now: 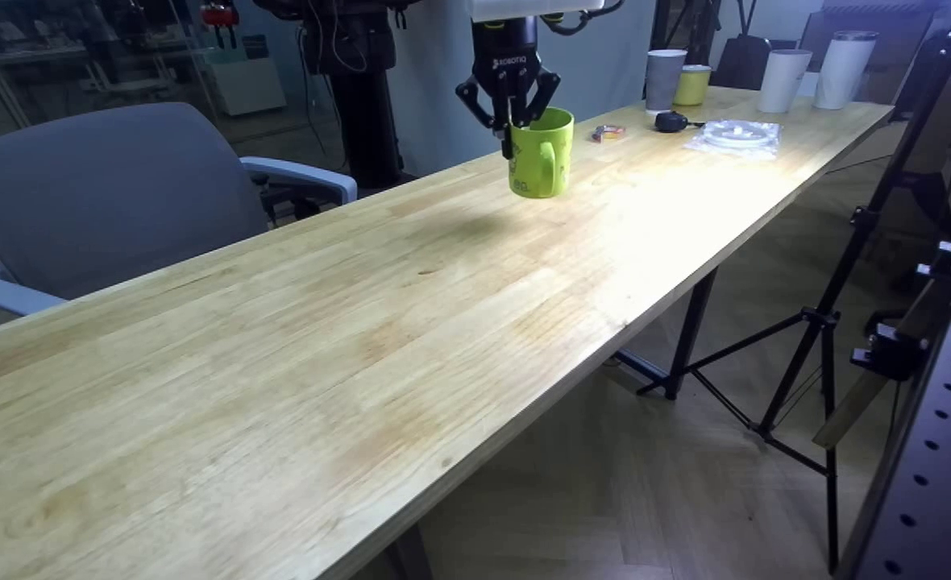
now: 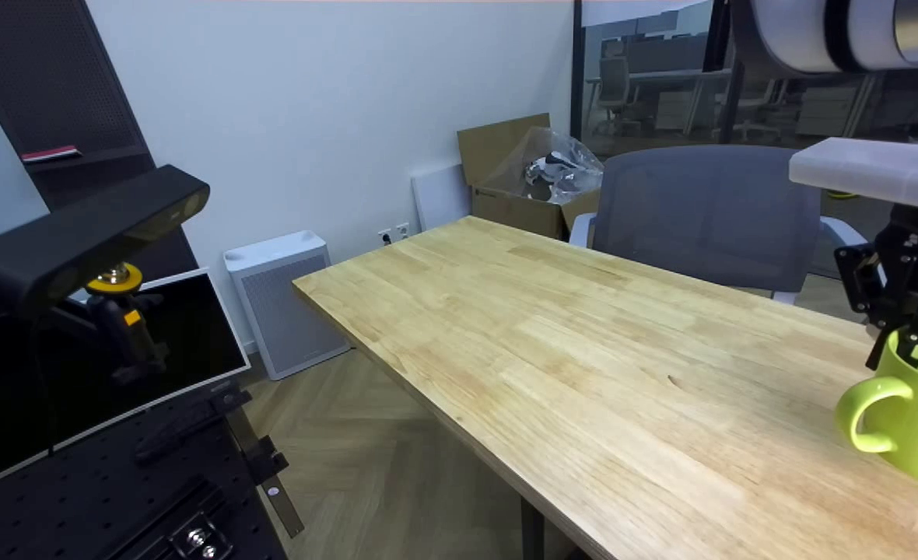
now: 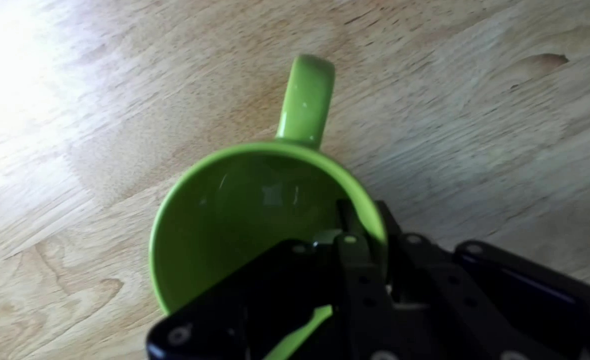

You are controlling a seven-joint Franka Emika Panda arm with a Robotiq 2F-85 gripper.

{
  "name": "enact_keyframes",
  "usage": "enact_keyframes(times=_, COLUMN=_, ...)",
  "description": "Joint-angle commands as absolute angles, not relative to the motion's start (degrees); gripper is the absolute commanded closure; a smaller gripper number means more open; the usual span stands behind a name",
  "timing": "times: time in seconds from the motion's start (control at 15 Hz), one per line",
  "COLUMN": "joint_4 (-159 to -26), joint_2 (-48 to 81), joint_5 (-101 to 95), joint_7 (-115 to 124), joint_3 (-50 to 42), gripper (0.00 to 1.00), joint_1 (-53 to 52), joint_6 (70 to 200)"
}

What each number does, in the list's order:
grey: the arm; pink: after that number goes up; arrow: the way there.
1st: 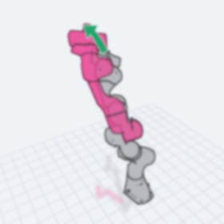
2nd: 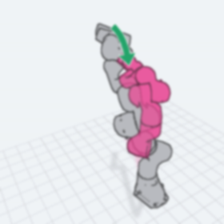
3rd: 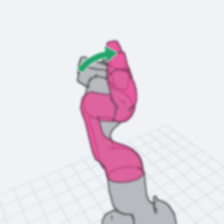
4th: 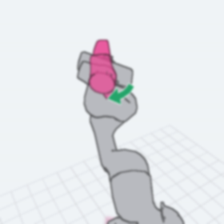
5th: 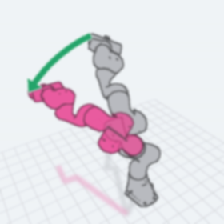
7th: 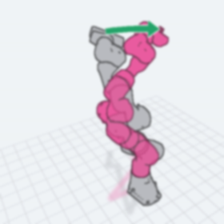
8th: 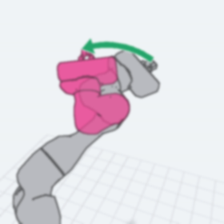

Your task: Move the cup to the left

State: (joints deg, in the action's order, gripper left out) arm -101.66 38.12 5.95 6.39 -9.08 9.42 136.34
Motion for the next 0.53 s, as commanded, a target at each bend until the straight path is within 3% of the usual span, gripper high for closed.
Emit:
enact_keyframes(times=0.0, joint_4=-101.0, joint_2=35.8, joint_5=6.5, joint_7=6.6, joint_3=-7.3, gripper=0.97, joint_1=9.2, joint_6=134.4)
enact_keyframes(times=0.47, joint_4=-101.9, joint_2=34.6, joint_5=6.6, joint_7=6.8, joint_3=-3.0, gripper=0.97, joint_1=5.7, joint_6=134.5)
